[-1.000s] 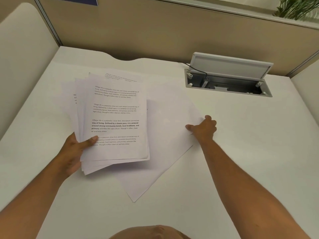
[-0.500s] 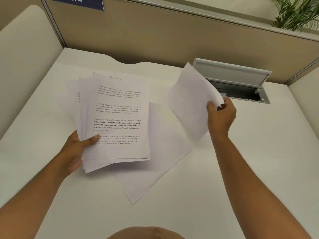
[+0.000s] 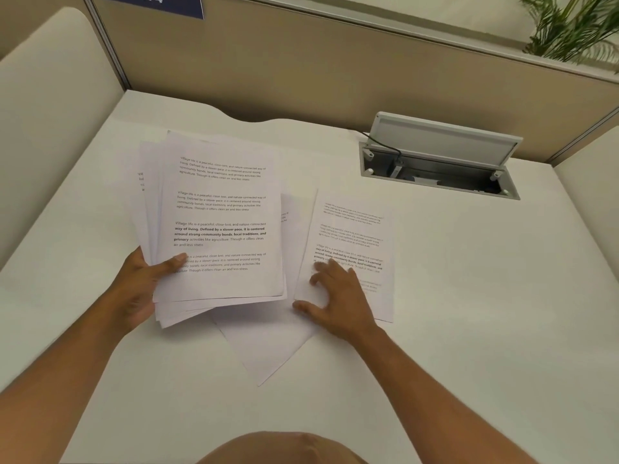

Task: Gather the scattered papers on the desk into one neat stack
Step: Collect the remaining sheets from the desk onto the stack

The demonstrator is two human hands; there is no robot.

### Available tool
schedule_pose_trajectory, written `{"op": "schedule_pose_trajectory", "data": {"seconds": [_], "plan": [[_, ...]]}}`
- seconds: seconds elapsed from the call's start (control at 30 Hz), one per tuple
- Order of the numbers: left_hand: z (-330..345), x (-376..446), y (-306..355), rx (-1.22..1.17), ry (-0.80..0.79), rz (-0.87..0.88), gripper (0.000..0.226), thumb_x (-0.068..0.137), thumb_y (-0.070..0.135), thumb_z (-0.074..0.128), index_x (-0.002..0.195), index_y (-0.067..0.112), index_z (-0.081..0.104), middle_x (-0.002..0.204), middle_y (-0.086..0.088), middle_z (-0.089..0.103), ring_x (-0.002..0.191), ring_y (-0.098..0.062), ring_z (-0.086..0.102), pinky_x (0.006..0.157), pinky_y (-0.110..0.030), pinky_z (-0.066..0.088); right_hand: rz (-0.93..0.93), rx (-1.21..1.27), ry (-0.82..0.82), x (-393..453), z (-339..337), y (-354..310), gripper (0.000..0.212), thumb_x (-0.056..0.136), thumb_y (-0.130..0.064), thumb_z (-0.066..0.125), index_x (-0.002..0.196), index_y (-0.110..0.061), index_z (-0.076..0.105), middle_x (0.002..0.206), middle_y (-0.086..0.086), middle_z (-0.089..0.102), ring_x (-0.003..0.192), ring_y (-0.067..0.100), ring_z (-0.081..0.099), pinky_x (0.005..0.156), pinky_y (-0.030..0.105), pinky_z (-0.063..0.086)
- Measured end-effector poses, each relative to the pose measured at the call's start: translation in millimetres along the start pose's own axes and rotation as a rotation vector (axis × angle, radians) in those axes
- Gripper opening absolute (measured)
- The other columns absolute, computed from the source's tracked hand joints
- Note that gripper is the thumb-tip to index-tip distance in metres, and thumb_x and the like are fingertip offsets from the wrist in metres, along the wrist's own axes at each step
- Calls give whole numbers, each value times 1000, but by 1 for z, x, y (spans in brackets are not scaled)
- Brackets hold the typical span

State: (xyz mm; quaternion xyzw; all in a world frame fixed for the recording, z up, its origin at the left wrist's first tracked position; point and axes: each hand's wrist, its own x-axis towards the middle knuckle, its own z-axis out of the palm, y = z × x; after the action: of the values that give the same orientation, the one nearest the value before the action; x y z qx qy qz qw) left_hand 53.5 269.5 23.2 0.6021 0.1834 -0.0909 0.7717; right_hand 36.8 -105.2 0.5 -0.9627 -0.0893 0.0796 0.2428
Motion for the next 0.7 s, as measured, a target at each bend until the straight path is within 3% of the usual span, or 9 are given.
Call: {"op": "schedule_pose_trajectory", "data": {"seconds": [0.07,0.1,0.17,0.23,0.33,0.47,0.53,0.63,0.7], "plan": [[0,0,1,1,-1,7,38,102,2,72,132,24,78,130,1,85,112,-22,84,81,-35,71,42,93,86,1,-9,0,49,89,-68,65,111,-24,69,129,-7,68,130,13,55,118,47,37],[1,0,1,-2,-5,10,40,101,2,72,135,23,76,130,1,85,112,-22,84,82,-35,71,92,175,202,4,-15,2,41,92,-59,69,109,-21,71,118,-3,71,118,15,60,110,45,44],[2,-1,1,-11,-13,16,40,99,3,73,134,23,76,130,1,85,111,-21,85,82,-34,71,297,217,419,12,-30,14,31,93,-33,77,115,-11,72,125,8,69,124,28,59,106,47,49],[3,-1,-1,-13,-14,19,40,97,5,75,132,23,77,129,1,86,109,-20,85,83,-36,71,630,131,366,21,-46,27,56,90,-28,81,138,-8,60,150,15,51,141,39,43,112,51,46],[4,-2,-3,-9,-20,18,48,89,12,80,135,23,75,130,1,85,111,-20,85,98,-42,63,899,185,223,30,-68,41,94,77,-29,94,151,-5,41,150,20,43,142,43,43,108,52,46],[0,-2,-7,-18,-34,26,60,83,17,84,142,21,73,134,-1,84,115,-23,84,90,-39,69,835,341,279,33,-86,60,77,75,-11,95,139,3,53,143,22,61,133,39,60,107,44,50],[-3,-2,-9,-25,-33,17,65,83,18,85,147,20,70,135,-2,83,117,-26,83,99,-44,64,818,452,305,30,-93,65,59,81,-8,89,135,-1,65,138,19,69,126,38,66,109,45,53],[-3,-2,-12,-36,-4,2,65,84,16,85,146,19,70,133,-2,84,117,-27,83,105,-47,59,702,709,346,23,-107,59,23,92,-5,78,115,-6,76,120,14,78,98,30,77,88,40,62],[-2,-2,-14,-35,26,-7,54,89,11,84,141,21,72,128,0,86,116,-26,82,102,-46,61,627,839,389,17,-117,46,15,95,-6,76,102,-19,77,110,1,82,88,19,79,75,30,61]]}}
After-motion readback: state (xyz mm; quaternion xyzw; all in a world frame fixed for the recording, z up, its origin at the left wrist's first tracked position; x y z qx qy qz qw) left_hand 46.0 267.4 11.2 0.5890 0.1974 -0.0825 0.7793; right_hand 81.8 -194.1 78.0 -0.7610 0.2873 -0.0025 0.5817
